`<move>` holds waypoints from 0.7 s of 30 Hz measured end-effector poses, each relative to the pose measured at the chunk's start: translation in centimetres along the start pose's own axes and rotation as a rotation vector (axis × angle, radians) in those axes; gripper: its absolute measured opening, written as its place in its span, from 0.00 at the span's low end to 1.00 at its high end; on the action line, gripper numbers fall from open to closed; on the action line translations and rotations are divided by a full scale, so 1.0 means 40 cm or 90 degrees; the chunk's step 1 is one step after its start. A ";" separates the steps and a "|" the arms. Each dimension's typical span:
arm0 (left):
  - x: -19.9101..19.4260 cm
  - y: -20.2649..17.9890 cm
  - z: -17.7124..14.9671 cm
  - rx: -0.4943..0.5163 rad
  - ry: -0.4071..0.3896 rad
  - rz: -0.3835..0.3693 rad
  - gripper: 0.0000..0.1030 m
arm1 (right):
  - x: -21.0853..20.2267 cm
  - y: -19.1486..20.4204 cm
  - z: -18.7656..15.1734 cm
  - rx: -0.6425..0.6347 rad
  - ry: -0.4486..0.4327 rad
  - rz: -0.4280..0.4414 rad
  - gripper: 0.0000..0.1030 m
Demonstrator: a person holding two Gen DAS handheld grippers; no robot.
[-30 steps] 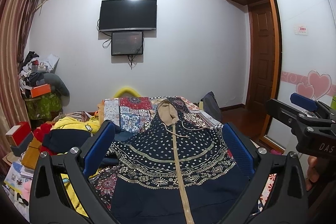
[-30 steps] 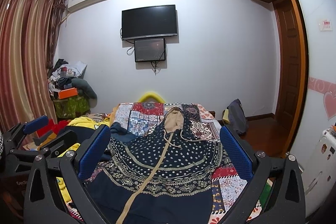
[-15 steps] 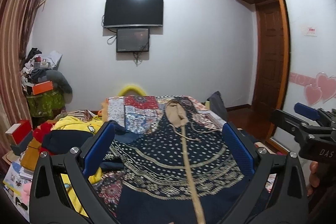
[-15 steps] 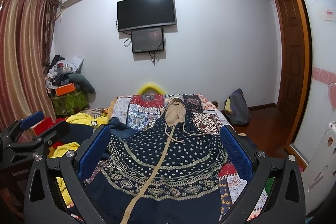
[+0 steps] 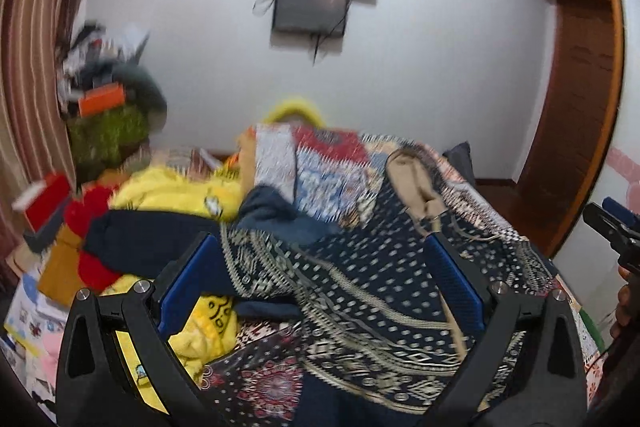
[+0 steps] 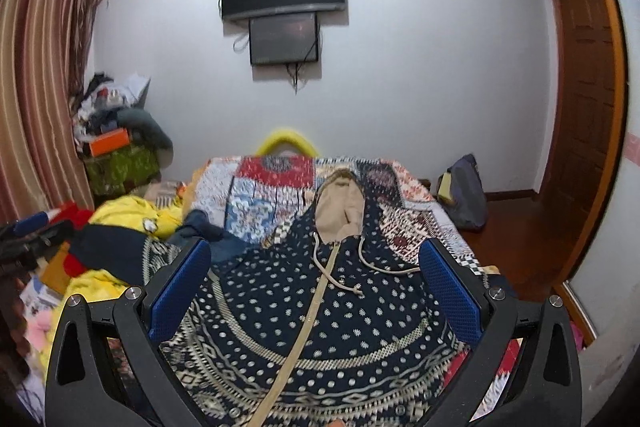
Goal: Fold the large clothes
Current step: 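Lower the left tool and grasp the navy hoodie sleeve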
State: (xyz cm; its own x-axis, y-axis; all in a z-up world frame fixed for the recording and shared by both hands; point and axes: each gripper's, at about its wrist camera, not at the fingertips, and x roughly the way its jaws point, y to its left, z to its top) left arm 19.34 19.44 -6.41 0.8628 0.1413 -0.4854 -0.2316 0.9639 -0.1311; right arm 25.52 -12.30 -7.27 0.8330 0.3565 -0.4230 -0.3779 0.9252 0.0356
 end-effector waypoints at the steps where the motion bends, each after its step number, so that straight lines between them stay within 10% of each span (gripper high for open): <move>1: 0.021 0.025 0.000 -0.009 0.016 0.000 1.00 | 0.029 -0.006 0.001 -0.003 0.015 0.003 1.00; 11: 0.310 0.331 -0.082 -0.171 0.230 -0.043 0.94 | 0.282 -0.050 -0.083 -0.023 0.204 0.029 1.00; 21: 0.469 0.480 -0.195 -0.367 0.317 -0.093 0.74 | 0.416 -0.096 -0.159 0.006 0.294 0.035 0.99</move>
State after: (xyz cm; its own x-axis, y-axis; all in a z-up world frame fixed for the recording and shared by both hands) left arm 27.56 38.85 -24.79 0.6302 -0.2279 -0.7422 -0.4459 0.6764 -0.5863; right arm 38.28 -10.76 -20.20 0.5438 0.3110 -0.7794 -0.4110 0.9085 0.0758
